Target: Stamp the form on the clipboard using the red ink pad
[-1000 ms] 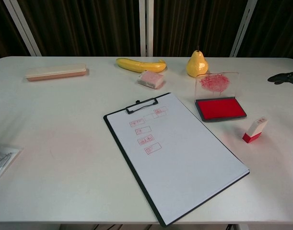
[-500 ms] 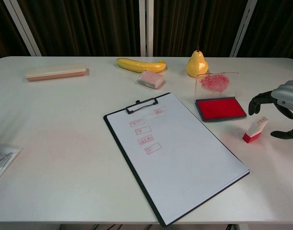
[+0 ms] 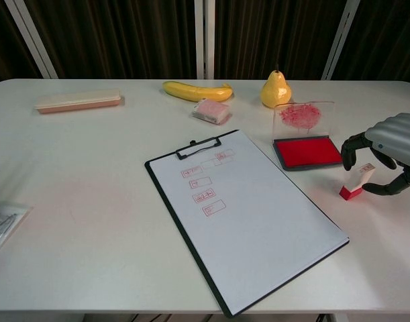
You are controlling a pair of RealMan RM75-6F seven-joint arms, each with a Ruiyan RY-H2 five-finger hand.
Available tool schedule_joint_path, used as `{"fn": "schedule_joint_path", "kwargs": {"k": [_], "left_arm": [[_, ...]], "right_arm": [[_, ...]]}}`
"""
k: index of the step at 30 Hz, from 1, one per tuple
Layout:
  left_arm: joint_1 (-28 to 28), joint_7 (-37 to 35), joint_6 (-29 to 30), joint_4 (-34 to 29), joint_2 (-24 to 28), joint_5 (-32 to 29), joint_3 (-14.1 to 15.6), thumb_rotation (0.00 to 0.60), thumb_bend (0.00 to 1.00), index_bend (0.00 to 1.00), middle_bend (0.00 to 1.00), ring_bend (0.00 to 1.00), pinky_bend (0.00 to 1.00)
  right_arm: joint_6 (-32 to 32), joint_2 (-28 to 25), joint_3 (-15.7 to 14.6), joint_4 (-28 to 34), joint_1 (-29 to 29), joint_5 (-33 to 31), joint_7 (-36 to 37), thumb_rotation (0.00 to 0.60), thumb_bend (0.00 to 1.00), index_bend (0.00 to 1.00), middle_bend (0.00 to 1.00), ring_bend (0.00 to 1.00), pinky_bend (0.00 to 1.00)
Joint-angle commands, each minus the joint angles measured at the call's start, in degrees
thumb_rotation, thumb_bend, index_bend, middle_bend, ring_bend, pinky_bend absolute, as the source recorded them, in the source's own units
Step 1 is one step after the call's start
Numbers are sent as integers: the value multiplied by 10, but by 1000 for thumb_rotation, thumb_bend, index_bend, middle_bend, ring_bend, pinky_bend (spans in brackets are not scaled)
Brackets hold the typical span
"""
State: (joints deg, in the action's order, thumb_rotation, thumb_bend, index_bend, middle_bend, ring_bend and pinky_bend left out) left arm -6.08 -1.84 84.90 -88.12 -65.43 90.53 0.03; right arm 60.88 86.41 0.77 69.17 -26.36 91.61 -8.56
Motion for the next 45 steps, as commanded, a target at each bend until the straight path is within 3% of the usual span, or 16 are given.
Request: {"fn": "schedule_joint_path", "kwargs": {"k": [1,9,18,33,40,45], "left_arm": [[0,-1,0,1,0,0,0,197,61,108,82,88,176],[-1,-5,-2,5,-2,-3,0,198,61,108,82,88,176],[-1,-7,-5,8,-2,-6,1,200,62,108,82,87,178],[-2,-17,-9,13,-2,-8,2,236,64,108,81,87,182],[0,-22,-6,15,1,-9,2,235,64,107,81,87,183],[2,-28,-5,19,0,-10,3,234,64,107,81,88,183]], "right_arm": [[1,2,0,-1,-1,-3,-3,600,217,484,401,684,877],[-4,4,-3,2,-5,-14,-16,600,229,522,409,684,877],[-5,6,-4,4,-7,-24,-27,600,312,587,428,720,877],[-4,1,-4,6,-15,-30,-23,600,363,649,524,721,877],[-20,-25,20,37,-40,-42,-22,600,379,654,539,721,877],[-81,-39,63,49,-81,-97,-18,600,387,661,552,726,878]]}}
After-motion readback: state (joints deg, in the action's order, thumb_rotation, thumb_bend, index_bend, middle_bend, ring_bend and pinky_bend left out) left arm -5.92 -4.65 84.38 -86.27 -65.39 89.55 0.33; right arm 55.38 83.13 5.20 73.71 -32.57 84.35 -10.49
